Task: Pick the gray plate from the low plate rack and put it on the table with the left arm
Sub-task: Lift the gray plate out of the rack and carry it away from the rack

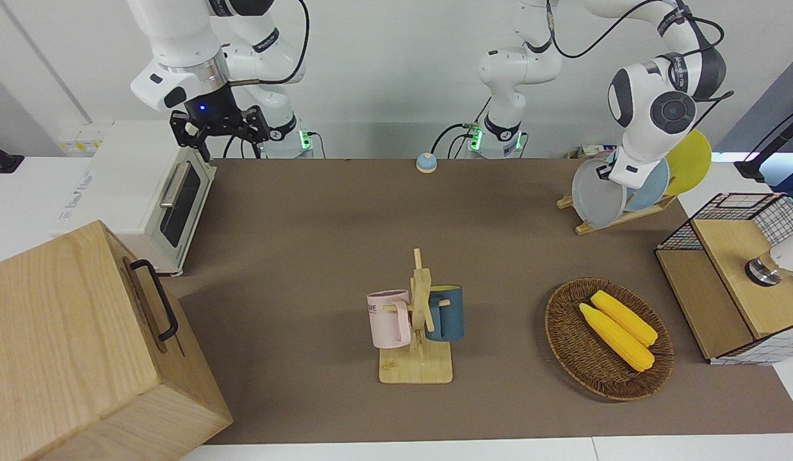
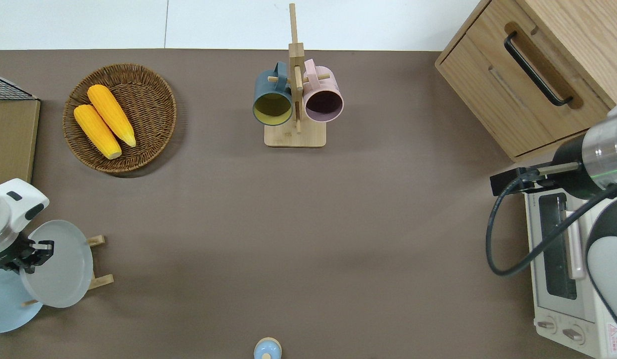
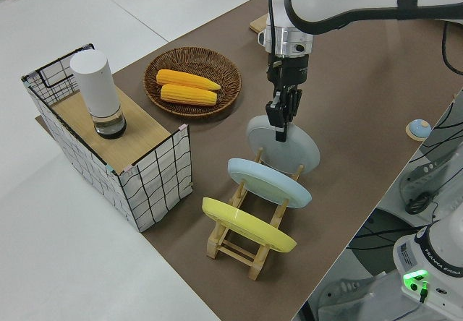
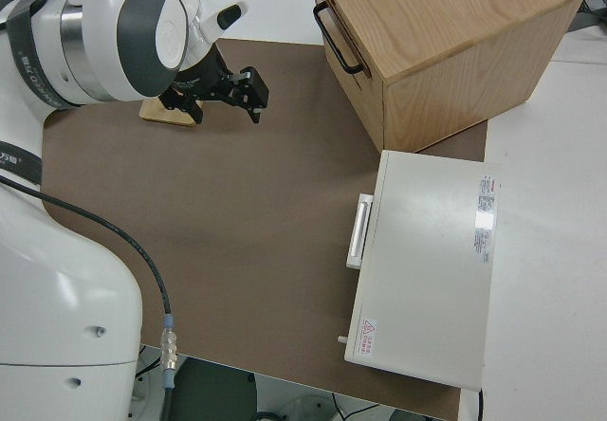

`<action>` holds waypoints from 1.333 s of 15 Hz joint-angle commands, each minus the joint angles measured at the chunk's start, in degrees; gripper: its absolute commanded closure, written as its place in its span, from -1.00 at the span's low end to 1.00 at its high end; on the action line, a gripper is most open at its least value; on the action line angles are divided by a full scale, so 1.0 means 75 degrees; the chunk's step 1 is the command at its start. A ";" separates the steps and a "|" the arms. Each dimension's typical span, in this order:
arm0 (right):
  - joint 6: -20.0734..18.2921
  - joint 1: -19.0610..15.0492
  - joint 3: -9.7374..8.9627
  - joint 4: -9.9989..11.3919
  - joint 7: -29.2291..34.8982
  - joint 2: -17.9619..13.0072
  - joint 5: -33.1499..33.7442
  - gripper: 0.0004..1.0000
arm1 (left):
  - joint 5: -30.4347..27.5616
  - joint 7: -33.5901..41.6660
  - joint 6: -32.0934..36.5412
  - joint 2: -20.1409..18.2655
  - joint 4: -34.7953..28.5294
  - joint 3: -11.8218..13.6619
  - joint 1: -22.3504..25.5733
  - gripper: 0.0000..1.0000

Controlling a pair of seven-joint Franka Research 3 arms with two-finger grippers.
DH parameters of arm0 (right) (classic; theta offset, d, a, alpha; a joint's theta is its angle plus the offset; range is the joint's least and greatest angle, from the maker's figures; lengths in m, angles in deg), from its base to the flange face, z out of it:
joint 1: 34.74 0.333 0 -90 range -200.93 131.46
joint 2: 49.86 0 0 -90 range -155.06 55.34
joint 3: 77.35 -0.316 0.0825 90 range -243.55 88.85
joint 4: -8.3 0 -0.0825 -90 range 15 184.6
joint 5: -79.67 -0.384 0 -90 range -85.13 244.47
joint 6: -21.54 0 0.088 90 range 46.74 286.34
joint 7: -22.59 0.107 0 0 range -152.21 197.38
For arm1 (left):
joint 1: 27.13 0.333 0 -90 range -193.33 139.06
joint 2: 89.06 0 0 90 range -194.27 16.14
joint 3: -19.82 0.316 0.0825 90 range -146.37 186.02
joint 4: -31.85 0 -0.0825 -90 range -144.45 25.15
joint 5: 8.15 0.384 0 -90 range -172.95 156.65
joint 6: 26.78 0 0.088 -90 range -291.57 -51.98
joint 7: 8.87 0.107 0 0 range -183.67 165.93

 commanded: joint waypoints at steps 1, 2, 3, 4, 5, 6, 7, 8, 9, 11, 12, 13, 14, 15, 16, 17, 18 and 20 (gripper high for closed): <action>-0.0097 -0.0142 -0.0131 -0.0068 0.0093 -0.0009 0.0011 -0.97 | 0.0094 -0.0099 0.0509 -0.0084 0.0352 -0.0066 -0.0107 1.00; -0.0108 -0.0142 -0.0131 -0.0068 0.0093 -0.0020 0.0011 -0.97 | 0.0094 -0.0087 0.0661 -0.0084 0.0481 -0.0135 -0.0107 1.00; -0.0108 -0.0142 -0.0131 -0.0068 0.0093 -0.0020 0.0011 -0.97 | 0.0094 -0.0064 0.0791 -0.0084 0.0575 -0.0183 -0.0107 1.00; -0.0097 -0.0142 -0.0131 -0.0068 0.0093 -0.0009 0.0011 -0.97 | 0.0082 -0.0017 0.0827 -0.0084 0.0599 -0.0183 -0.0107 1.00; -0.0108 -0.0142 -0.0131 -0.0068 0.0093 -0.0009 0.0011 -0.97 | 0.0047 -0.0005 0.0839 -0.0084 0.0599 -0.0195 -0.0107 1.00; -0.0097 -0.0142 -0.0131 -0.0068 0.0093 -0.0020 0.0011 -0.97 | -0.0035 -0.0005 0.0850 -0.0084 0.0599 -0.0195 -0.0107 1.00; -0.0097 -0.0142 -0.0131 -0.0068 0.0093 -0.0020 0.0011 -0.97 | -0.0186 -0.0005 0.0850 -0.0084 0.0611 -0.0195 -0.0107 1.00; -0.0097 -0.0142 -0.0131 -0.0068 0.0093 -0.0009 0.0011 -0.97 | -0.0304 -0.0005 0.0862 -0.0107 0.0669 -0.0195 -0.0107 1.00; -0.0108 -0.0142 -0.0131 -0.0068 0.0093 -0.0020 0.0011 -0.97 | -0.0514 0.0007 0.0955 -0.0119 0.0820 -0.0195 -0.0107 1.00; -0.0108 -0.0142 -0.0131 -0.0068 0.0093 -0.0009 0.0011 -0.97 | -0.1203 0.0018 0.1108 -0.0142 0.1102 -0.0195 -0.0107 1.00; -0.0108 -0.0142 -0.0131 -0.0068 0.0093 -0.0009 0.0011 -0.97 | -0.1613 0.0007 0.1097 -0.0189 0.1149 -0.0183 -0.0107 1.00; -0.0108 -0.0142 -0.0131 -0.0068 0.0093 -0.0009 0.0011 -0.97 | -0.2047 -0.0063 0.1097 -0.0224 0.1150 -0.0183 -0.0107 1.00; -0.0108 -0.0142 -0.0131 -0.0068 0.0093 -0.0020 0.0011 -0.97 | -0.2573 -0.0168 0.1073 -0.0225 0.1150 -0.0183 -0.0107 1.00; -0.0108 -0.0142 -0.0131 -0.0068 0.0093 -0.0020 0.0011 -0.97 | -0.2880 -0.0308 0.1062 -0.0225 0.1150 -0.0183 -0.0107 1.00; -0.0097 -0.0142 -0.0131 -0.0068 0.0093 -0.0020 0.0011 -0.97 | -0.3138 -0.0403 0.1003 -0.0225 0.1150 -0.0183 -0.0107 1.00; -0.0108 -0.0142 -0.0131 -0.0068 0.0093 -0.0020 0.0011 -0.97 | -0.3419 -0.0427 0.0980 -0.0225 0.1150 -0.0195 -0.0107 1.00; -0.0108 -0.0142 -0.0131 -0.0068 0.0093 -0.0009 0.0011 -0.97 | -0.3793 -0.0462 0.0968 -0.0201 0.1092 -0.0195 -0.0107 1.00; -0.0108 -0.0142 -0.0131 -0.0068 0.0093 -0.0020 0.0011 -0.97 | -0.4369 -0.0462 0.0712 -0.0166 0.0894 -0.0195 -0.0107 1.00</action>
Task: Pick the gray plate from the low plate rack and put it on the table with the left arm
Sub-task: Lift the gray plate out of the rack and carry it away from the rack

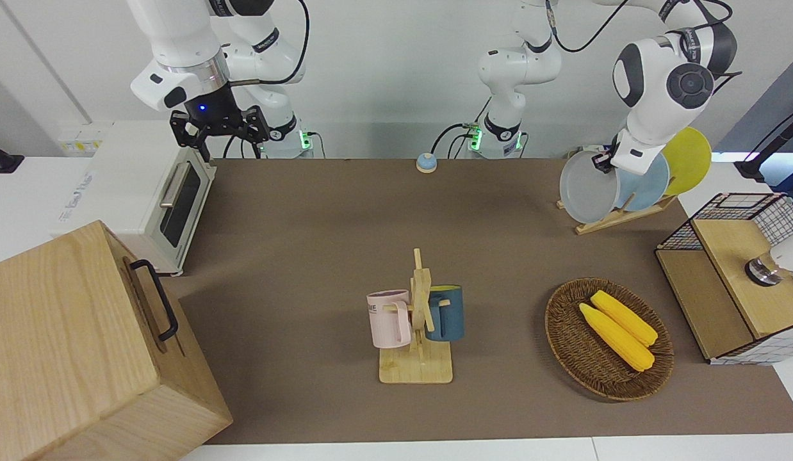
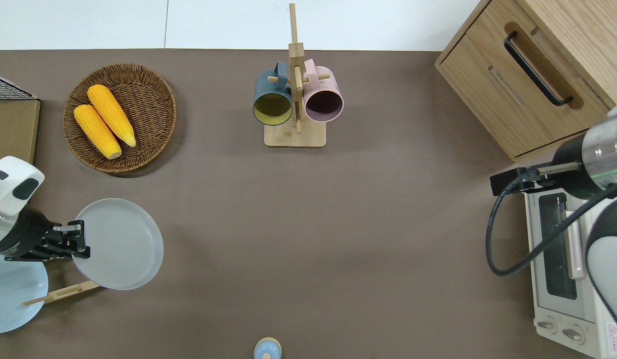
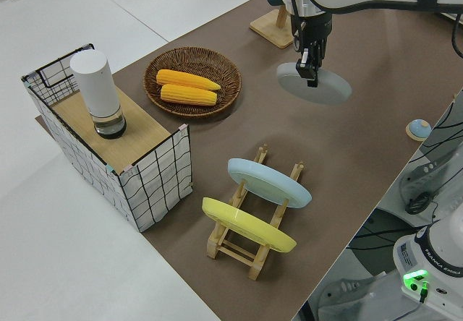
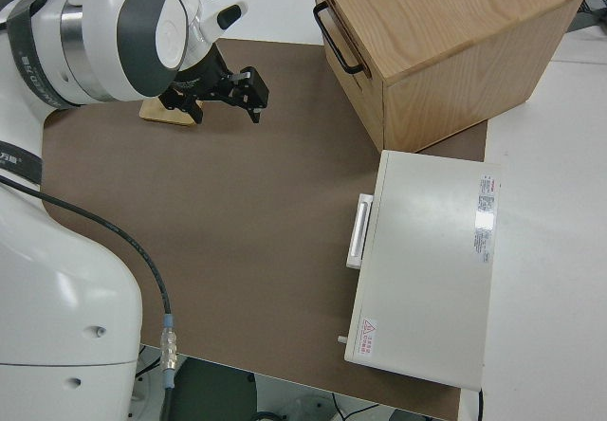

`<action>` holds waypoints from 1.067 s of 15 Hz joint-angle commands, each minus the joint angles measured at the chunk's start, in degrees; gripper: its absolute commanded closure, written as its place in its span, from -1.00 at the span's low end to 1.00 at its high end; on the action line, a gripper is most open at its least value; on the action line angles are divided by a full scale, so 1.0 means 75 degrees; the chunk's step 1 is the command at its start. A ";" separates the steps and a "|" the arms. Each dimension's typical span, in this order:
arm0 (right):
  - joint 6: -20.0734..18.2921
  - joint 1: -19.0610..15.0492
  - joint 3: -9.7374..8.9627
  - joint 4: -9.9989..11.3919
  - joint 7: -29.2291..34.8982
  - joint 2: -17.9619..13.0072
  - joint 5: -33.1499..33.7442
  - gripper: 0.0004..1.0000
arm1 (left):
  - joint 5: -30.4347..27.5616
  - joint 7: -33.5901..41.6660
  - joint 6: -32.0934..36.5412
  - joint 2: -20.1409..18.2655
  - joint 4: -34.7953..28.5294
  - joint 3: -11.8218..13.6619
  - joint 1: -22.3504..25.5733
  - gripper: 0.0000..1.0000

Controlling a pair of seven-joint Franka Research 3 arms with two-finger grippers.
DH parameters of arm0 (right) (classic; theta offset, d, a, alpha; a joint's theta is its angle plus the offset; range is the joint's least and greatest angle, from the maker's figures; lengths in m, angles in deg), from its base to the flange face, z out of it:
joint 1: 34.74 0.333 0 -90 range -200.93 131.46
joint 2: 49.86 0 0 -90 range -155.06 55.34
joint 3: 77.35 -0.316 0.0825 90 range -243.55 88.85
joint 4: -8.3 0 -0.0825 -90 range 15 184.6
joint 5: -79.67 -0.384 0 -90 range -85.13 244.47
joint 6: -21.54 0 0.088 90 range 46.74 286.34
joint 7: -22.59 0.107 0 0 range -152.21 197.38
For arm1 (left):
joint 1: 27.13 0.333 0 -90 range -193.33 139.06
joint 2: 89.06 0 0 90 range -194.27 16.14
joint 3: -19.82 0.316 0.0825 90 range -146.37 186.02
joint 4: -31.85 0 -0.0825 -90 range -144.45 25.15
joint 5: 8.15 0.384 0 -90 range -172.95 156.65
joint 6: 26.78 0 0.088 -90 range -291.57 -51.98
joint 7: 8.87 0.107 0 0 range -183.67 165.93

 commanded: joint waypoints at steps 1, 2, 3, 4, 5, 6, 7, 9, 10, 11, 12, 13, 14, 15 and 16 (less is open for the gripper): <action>-0.0097 -0.0142 -0.0131 -0.0068 0.0093 -0.0009 0.0011 -0.97 | -0.0800 -0.0163 -0.0510 -0.0019 -0.0400 0.0052 -0.0103 1.00; -0.0108 -0.0142 -0.0131 -0.0068 0.0093 -0.0020 0.0011 -0.97 | -0.0871 -0.0163 -0.0872 -0.0066 -0.0634 -0.0087 -0.0091 1.00; -0.0108 -0.0142 -0.0131 -0.0068 0.0093 -0.0020 0.0011 -0.97 | -0.0872 -0.0187 -0.1213 -0.0113 -0.0868 -0.0251 -0.0091 1.00; -0.0108 -0.0142 -0.0131 -0.0068 0.0093 -0.0020 0.0011 -0.97 | -0.0872 -0.0187 -0.1541 -0.0148 -0.1091 -0.0288 -0.0091 1.00; -0.0108 -0.0142 -0.0131 -0.0068 0.0093 -0.0020 0.0011 -0.97 | -0.0872 -0.0175 -0.1834 -0.0172 -0.1302 -0.0334 -0.0091 1.00; -0.0108 -0.0142 -0.0131 -0.0068 0.0093 -0.0009 0.0011 -0.97 | -0.0872 -0.0164 -0.2150 -0.0230 -0.1525 -0.0428 -0.0091 1.00; -0.0108 -0.0142 -0.0131 -0.0068 0.0093 -0.0020 0.0011 -0.97 | -0.0872 -0.0163 -0.2513 -0.0254 -0.1782 -0.0463 -0.0091 1.00; -0.0108 -0.0142 -0.0131 -0.0068 0.0093 -0.0020 0.0011 -0.97 | -0.0872 -0.0140 -0.2926 -0.0289 -0.2181 -0.0557 -0.0103 1.00; -0.0108 -0.0142 -0.0131 -0.0068 0.0093 -0.0009 0.0011 -0.97 | -0.0872 -0.0094 -0.2997 -0.0371 -0.2392 -0.0592 -0.0103 1.00; -0.0108 -0.0142 -0.0131 -0.0068 0.0093 -0.0020 0.0011 -0.97 | -0.0837 -0.0058 -0.3125 -0.0429 -0.2626 -0.0604 -0.0103 1.00; -0.0108 -0.0142 -0.0131 -0.0068 0.0093 -0.0020 0.0011 -0.97 | -0.0802 -0.0046 -0.3289 -0.0488 -0.2895 -0.0628 -0.0115 1.00; -0.0108 -0.0142 -0.0131 -0.0068 0.0093 -0.0009 0.0011 -0.97 | -0.0778 -0.0035 -0.3487 -0.0558 -0.3153 -0.0697 -0.0138 1.00; -0.0108 -0.0142 -0.0131 -0.0068 0.0093 -0.0009 0.0011 -0.97 | -0.0755 -0.0035 -0.3582 -0.0582 -0.3318 -0.0745 -0.0138 1.00; -0.0097 -0.0142 -0.0131 -0.0068 0.0093 -0.0020 0.0011 -0.97 | -0.0755 -0.0035 -0.3548 -0.0594 -0.3389 -0.0768 -0.0150 1.00; -0.0108 -0.0153 -0.0131 -0.0068 0.0093 -0.0020 0.0011 -0.97 | -0.0731 -0.0035 -0.3467 -0.0594 -0.3448 -0.0803 -0.0161 1.00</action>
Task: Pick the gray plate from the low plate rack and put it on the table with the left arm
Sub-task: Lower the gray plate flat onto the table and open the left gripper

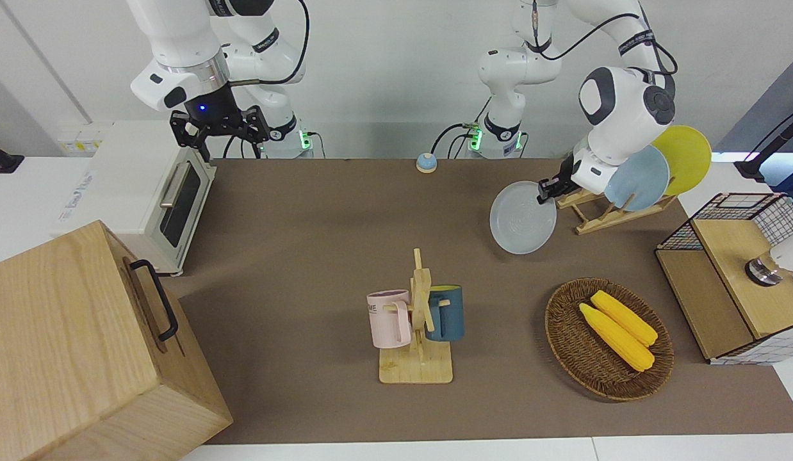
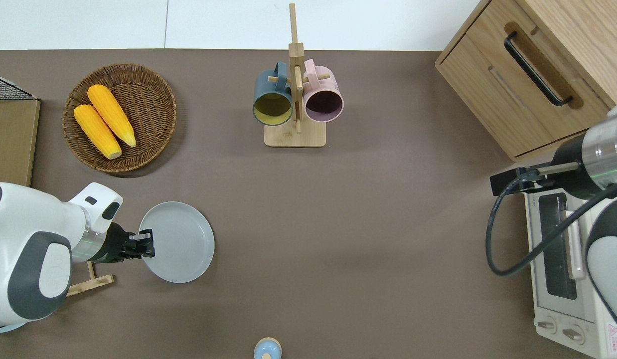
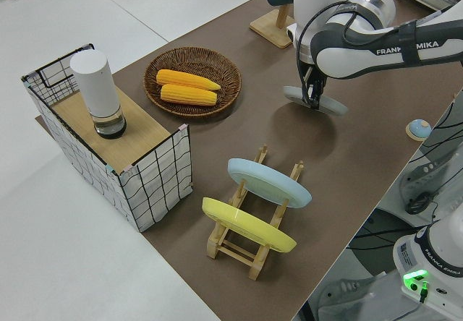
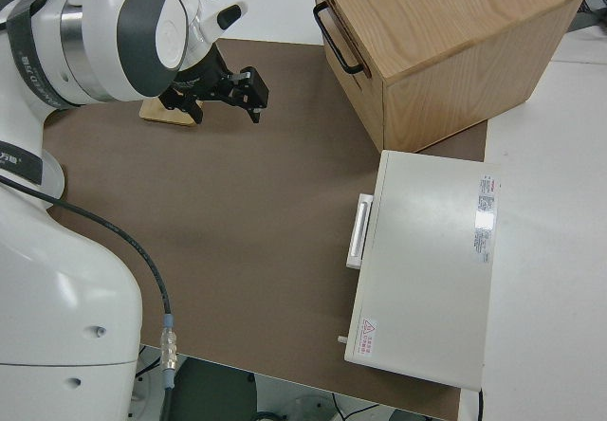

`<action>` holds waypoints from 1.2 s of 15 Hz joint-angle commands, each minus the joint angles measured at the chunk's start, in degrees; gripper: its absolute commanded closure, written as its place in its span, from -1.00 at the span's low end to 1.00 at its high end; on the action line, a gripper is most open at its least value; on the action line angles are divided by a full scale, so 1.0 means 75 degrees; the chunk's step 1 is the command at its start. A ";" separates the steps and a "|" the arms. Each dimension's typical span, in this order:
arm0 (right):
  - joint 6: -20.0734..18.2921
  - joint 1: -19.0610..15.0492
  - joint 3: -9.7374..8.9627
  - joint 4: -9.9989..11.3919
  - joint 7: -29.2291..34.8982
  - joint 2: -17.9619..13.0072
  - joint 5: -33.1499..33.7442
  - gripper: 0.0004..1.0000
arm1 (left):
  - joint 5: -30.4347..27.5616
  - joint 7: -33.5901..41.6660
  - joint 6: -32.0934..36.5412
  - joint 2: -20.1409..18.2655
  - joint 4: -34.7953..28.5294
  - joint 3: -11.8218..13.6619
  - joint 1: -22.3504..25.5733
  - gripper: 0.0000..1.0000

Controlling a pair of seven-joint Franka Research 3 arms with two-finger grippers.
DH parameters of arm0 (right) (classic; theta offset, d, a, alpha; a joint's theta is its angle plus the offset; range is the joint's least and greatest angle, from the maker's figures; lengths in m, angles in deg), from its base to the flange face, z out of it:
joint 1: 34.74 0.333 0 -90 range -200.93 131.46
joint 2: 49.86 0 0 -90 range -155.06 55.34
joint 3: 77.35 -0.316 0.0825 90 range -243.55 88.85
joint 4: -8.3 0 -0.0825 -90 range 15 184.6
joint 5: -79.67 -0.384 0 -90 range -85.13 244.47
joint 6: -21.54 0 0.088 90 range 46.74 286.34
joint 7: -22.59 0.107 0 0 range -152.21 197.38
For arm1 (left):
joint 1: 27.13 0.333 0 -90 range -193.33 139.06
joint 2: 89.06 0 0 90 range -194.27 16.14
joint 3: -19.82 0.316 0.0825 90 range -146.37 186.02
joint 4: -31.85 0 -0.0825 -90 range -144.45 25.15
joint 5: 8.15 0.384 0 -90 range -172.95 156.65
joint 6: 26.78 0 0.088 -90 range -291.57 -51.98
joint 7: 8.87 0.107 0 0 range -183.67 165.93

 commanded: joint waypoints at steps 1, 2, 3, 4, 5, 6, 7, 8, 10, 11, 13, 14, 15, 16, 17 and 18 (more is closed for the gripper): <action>-0.0108 -0.0142 -0.0119 -0.0068 0.0093 -0.0020 0.0011 -0.97 | 0.0037 0.0008 -0.0166 -0.0367 -0.0741 -0.0109 -0.0101 1.00; -0.0108 -0.0142 -0.0131 -0.0068 0.0093 -0.0020 0.0011 -0.97 | 0.0037 -0.0062 -0.0142 -0.0344 -0.0811 -0.0190 -0.0136 1.00; -0.0097 -0.0142 -0.0131 -0.0068 0.0093 -0.0009 0.0011 -0.97 | 0.0037 -0.0109 -0.0154 -0.0309 -0.0858 -0.0249 -0.0136 1.00; -0.0108 -0.0142 -0.0131 -0.0068 0.0093 -0.0020 0.0011 -0.97 | 0.0037 -0.0144 -0.0154 -0.0286 -0.0882 -0.0261 -0.0136 1.00; -0.0108 -0.0142 -0.0131 -0.0068 0.0093 -0.0020 0.0011 -0.97 | 0.0037 -0.0179 -0.0154 -0.0239 -0.0917 -0.0249 -0.0124 1.00; -0.0108 -0.0142 -0.0131 -0.0068 0.0093 -0.0020 0.0011 -0.97 | 0.0037 -0.0168 -0.0165 -0.0215 -0.0929 -0.0249 -0.0101 0.68; -0.0108 -0.0142 -0.0131 -0.0068 0.0093 -0.0009 0.0011 -0.97 | 0.0037 -0.0179 -0.0165 -0.0192 -0.0929 -0.0249 -0.0066 0.11; -0.0108 -0.0142 -0.0131 -0.0068 0.0093 -0.0020 0.0011 -0.97 | 0.0037 -0.0168 -0.0165 -0.0180 -0.0929 -0.0249 -0.0054 -0.35; -0.0108 -0.0142 -0.0131 -0.0068 0.0093 -0.0009 0.0011 -0.97 | 0.0049 -0.0156 -0.0165 -0.0180 -0.0917 -0.0249 -0.0031 -0.52; -0.0097 -0.0142 -0.0131 -0.0068 0.0093 -0.0009 0.0011 -0.97 | 0.0072 -0.0156 -0.0165 -0.0180 -0.0917 -0.0249 -0.0019 -0.57; -0.0108 -0.0142 -0.0131 -0.0068 0.0093 -0.0020 0.0011 -0.97 | 0.0142 -0.0168 -0.0154 -0.0191 -0.0906 -0.0249 -0.0019 -0.70; -0.0108 -0.0142 -0.0131 -0.0068 0.0093 -0.0009 0.0011 -0.97 | 0.0154 -0.0168 -0.0154 -0.0192 -0.0906 -0.0249 -0.0019 -0.72; -0.0108 -0.0142 -0.0131 -0.0068 0.0093 -0.0020 0.0011 -0.97 | 0.0154 -0.0168 -0.0154 -0.0203 -0.0906 -0.0249 -0.0019 -0.75; -0.0097 -0.0142 -0.0131 -0.0068 0.0093 -0.0009 0.0011 -0.97 | 0.0154 -0.0156 -0.0154 -0.0215 -0.0894 -0.0249 -0.0019 -0.78; -0.0108 -0.0142 -0.0131 -0.0068 0.0093 -0.0009 0.0011 -0.97 | 0.0154 -0.0133 -0.0154 -0.0238 -0.0859 -0.0249 -0.0007 -0.79; -0.0097 -0.0142 -0.0131 -0.0068 0.0093 -0.0020 0.0011 -0.97 | 0.0305 -0.0144 -0.0154 -0.0262 -0.0801 -0.0249 -0.0007 -0.86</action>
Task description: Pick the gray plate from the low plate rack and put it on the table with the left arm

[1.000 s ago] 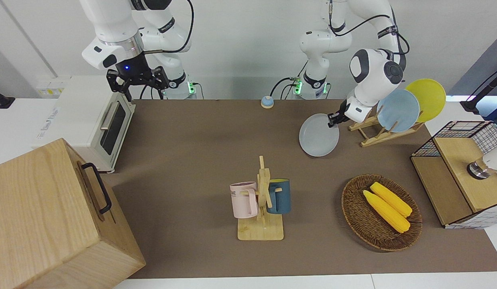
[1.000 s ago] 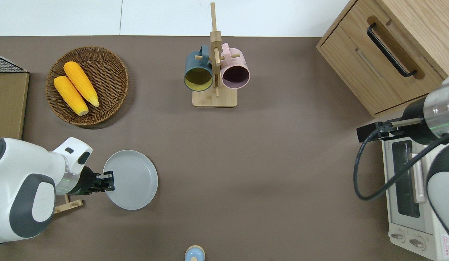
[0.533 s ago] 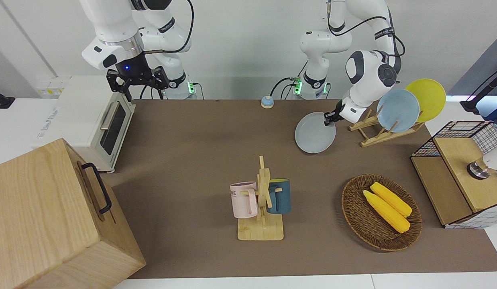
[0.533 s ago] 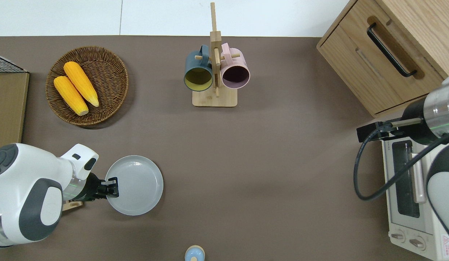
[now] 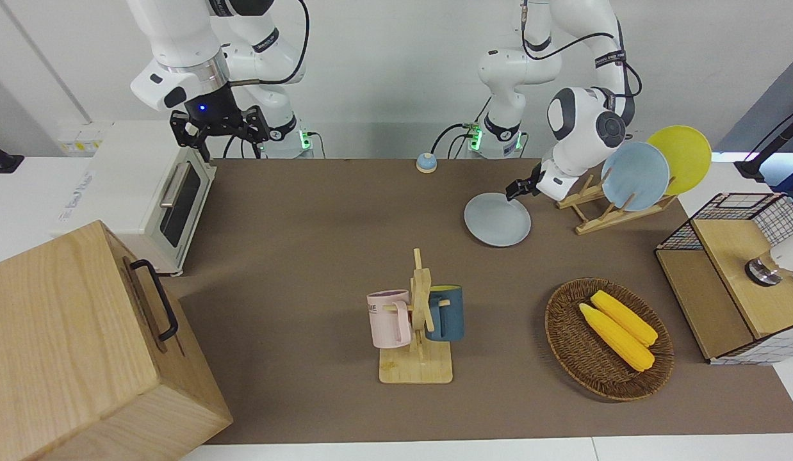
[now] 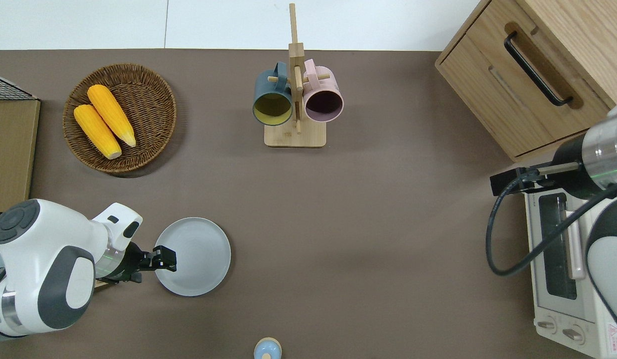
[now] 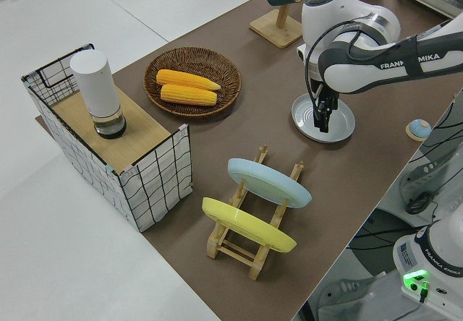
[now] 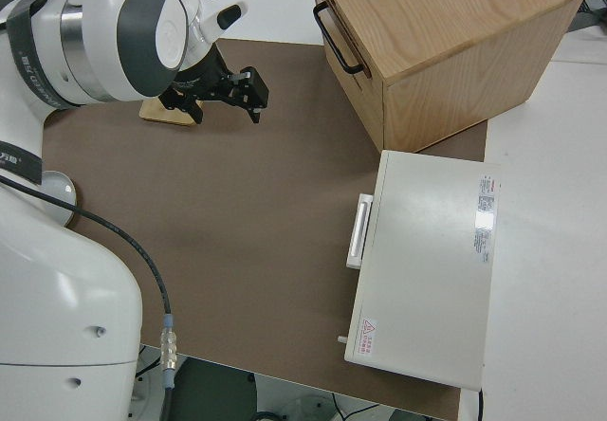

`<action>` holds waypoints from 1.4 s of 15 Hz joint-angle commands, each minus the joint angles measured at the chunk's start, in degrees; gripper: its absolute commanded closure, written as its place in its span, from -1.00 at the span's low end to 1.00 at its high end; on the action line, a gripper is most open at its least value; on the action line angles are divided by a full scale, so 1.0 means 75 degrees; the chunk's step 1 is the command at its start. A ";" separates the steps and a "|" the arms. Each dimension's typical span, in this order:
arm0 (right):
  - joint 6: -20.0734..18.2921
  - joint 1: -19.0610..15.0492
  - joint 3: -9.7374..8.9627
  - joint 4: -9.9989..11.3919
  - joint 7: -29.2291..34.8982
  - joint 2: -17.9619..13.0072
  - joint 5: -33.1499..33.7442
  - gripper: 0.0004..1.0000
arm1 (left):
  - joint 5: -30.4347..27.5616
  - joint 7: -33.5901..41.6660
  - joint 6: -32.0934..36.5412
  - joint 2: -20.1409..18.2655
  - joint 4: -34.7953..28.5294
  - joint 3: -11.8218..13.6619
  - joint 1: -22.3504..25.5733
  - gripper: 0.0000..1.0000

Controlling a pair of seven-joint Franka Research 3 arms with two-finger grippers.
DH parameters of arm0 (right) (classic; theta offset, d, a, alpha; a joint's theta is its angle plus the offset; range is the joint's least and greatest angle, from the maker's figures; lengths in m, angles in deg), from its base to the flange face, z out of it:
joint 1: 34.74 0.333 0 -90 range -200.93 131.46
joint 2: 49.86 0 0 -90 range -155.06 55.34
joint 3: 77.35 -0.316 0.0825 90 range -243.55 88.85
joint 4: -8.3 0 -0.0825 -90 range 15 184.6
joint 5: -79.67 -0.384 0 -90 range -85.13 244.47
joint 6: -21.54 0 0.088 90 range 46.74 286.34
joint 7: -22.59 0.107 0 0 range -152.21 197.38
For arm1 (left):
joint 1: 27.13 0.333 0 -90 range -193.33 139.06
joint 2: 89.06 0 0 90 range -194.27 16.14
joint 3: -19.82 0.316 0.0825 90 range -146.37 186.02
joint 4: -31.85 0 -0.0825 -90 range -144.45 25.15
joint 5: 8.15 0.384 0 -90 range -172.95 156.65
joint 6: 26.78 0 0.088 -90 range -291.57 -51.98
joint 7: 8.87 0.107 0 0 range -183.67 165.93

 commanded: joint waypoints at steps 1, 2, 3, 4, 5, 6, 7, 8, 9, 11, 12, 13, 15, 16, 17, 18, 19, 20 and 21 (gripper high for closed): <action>-0.0108 -0.0142 -0.0131 -0.0068 0.0093 -0.0020 0.0011 -0.97 | 0.0576 -0.0109 -0.0118 -0.0140 0.0120 -0.0019 -0.0008 -0.93; -0.0097 -0.0142 -0.0131 -0.0068 0.0093 -0.0020 0.0011 -0.97 | 0.0904 -0.0121 -0.0118 -0.0129 0.0295 -0.0019 -0.0008 -0.97; -0.0108 -0.0142 -0.0131 -0.0068 0.0093 -0.0020 0.0011 -0.97 | 0.1081 -0.0121 -0.0118 -0.0152 0.0494 -0.0019 -0.0008 -0.97; -0.0108 -0.0142 -0.0131 -0.0068 0.0093 -0.0009 0.0011 -0.97 | 0.1118 -0.0109 -0.0083 -0.0152 0.0717 0.0028 0.0004 -0.98; -0.0108 -0.0142 -0.0131 -0.0068 0.0093 -0.0009 0.0011 -0.97 | 0.1130 -0.0109 0.0057 -0.0152 0.0986 0.0074 0.0015 -0.98; -0.0108 -0.0142 -0.0131 -0.0068 0.0093 -0.0020 0.0011 -0.97 | 0.1130 -0.0097 0.0302 -0.0152 0.1232 0.0110 0.0015 -0.98; -0.0108 -0.0142 -0.0131 -0.0068 0.0093 -0.0009 0.0011 -0.97 | 0.1176 -0.0097 0.0513 -0.0152 0.1490 0.0110 0.0027 -0.98; -0.0108 -0.0142 -0.0131 -0.0068 0.0093 -0.0020 0.0011 -0.97 | 0.1409 -0.0109 0.0654 -0.0152 0.1736 0.0110 0.0027 -0.98; -0.0108 -0.0142 -0.0131 -0.0068 0.0093 -0.0020 0.0011 -0.97 | 0.1666 -0.0132 0.0864 -0.0140 0.2040 0.0110 0.0027 -0.98; -0.0108 -0.0142 -0.0131 -0.0068 0.0093 -0.0020 0.0011 -0.97 | 0.1739 -0.0121 0.1263 -0.0082 0.2684 0.0168 0.0027 -0.98; -0.0108 -0.0142 -0.0131 -0.0068 0.0093 -0.0009 0.0011 -0.97 | 0.1751 -0.0109 0.1369 -0.0093 0.2896 0.0285 0.0016 -0.98; -0.0097 -0.0142 -0.0131 -0.0068 0.0093 -0.0020 0.0011 -0.97 | 0.1751 -0.0097 0.1498 -0.0093 0.3096 0.0321 0.0004 -0.98; -0.0097 -0.0142 -0.0131 -0.0068 0.0093 -0.0020 0.0011 -0.97 | 0.1809 -0.0039 0.1931 -0.0070 0.3552 0.0437 -0.0078 -0.98; -0.0108 -0.0142 -0.0131 -0.0068 0.0093 -0.0020 0.0011 -0.97 | 0.1809 -0.0074 0.2095 -0.0058 0.3787 0.0566 -0.0136 -0.98; -0.0108 -0.0142 -0.0131 -0.0068 0.0093 -0.0009 0.0011 -0.97 | 0.1798 -0.0039 0.2259 -0.0058 0.4021 0.0648 -0.0160 -0.98; -0.0108 -0.0142 -0.0131 -0.0068 0.0093 -0.0020 0.0011 -0.97 | 0.1798 -0.0050 0.2540 -0.0047 0.4279 0.0672 -0.0172 -0.98; -0.0108 -0.0142 -0.0131 -0.0068 0.0093 -0.0009 0.0011 -0.97 | 0.1809 -0.0016 0.2844 0.0000 0.4536 0.0731 -0.0184 -0.98; -0.0097 -0.0142 -0.0131 -0.0068 0.0093 -0.0020 0.0011 -0.97 | 0.1798 -0.0004 0.3079 0.0070 0.4841 0.0812 -0.0207 -0.98; -0.0108 -0.0142 -0.0131 -0.0068 0.0093 -0.0020 0.0011 -0.97 | 0.1751 -0.0004 0.3290 0.0175 0.5099 0.0906 -0.0288 -0.98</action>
